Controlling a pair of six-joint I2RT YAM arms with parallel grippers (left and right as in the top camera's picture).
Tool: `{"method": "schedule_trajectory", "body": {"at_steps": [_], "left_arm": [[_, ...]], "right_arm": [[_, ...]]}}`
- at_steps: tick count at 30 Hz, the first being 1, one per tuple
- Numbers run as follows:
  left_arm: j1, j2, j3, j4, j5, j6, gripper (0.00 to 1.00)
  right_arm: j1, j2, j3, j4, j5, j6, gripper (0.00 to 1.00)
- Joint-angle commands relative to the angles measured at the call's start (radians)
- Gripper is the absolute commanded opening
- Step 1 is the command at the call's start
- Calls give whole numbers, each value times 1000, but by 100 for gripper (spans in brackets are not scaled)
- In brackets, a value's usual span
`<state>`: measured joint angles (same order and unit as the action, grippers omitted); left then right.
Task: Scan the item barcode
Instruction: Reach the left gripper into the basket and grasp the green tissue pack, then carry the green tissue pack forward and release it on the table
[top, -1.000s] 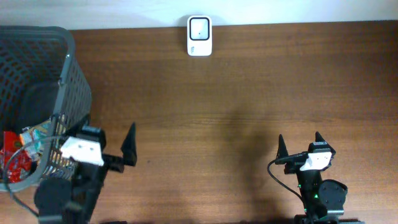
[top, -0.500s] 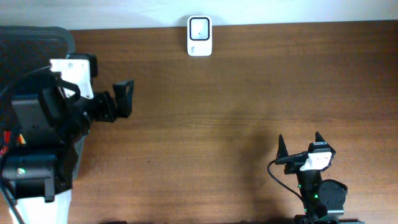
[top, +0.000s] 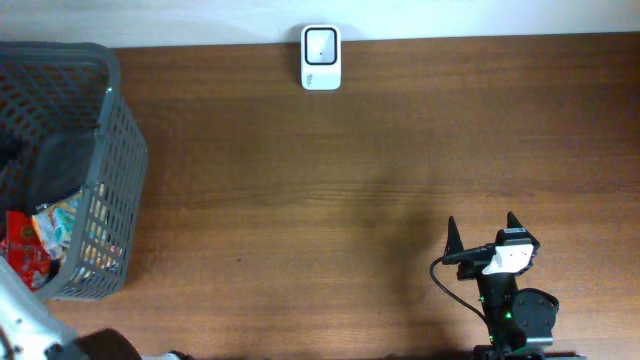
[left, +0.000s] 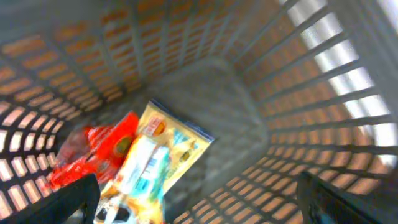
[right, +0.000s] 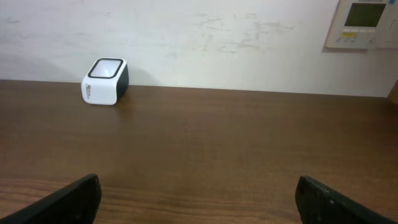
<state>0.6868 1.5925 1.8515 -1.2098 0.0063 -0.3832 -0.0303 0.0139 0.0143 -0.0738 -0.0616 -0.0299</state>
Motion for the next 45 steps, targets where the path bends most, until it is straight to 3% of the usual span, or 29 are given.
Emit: {"method": "schedule_trajectory", "body": {"at_steps": [1,4,11,18,22,23,24,27,30,32,36,38,40,45], "left_arm": [[3,87,14,-81,-79,29,99],[-4,180,6,-191,-79,60,100],[-106,330,-107,-107,-82,139,75],[-107,392,-150,-111,-183,138,76],[-107,392,-155,-111,-183,138,38],[-107,392,-158,-111,-183,138,6],[-107,392,-158,-112,-182,138,0],[-107,391,-106,-125,-90,138,0],[-108,389,196,-259,-22,138,0],[-111,363,533,-350,159,179,0],[-188,252,848,-360,298,206,0],[-303,183,857,-359,349,206,0],[-548,169,850,-365,351,207,0],[-979,344,746,-345,150,206,0]], "right_arm": [[-3,-6,-9,-1,6,5,98],[-3,-6,-9,-1,6,5,98],[-3,-6,-9,-1,6,5,98],[-3,-6,-9,-1,6,5,98],[-3,-6,-9,-1,6,5,98],[-3,-6,-9,-1,6,5,98],[-3,-6,-9,-1,6,5,98],[-3,-6,-9,-1,6,5,98],[-3,-6,-9,-1,6,5,98],[-3,-6,-9,-1,6,5,98],[-3,-6,-9,-1,6,5,98],[-3,-6,-9,-1,6,5,98],[-3,-6,-9,-1,6,5,98],[-3,-6,-9,-1,6,5,99]]}}
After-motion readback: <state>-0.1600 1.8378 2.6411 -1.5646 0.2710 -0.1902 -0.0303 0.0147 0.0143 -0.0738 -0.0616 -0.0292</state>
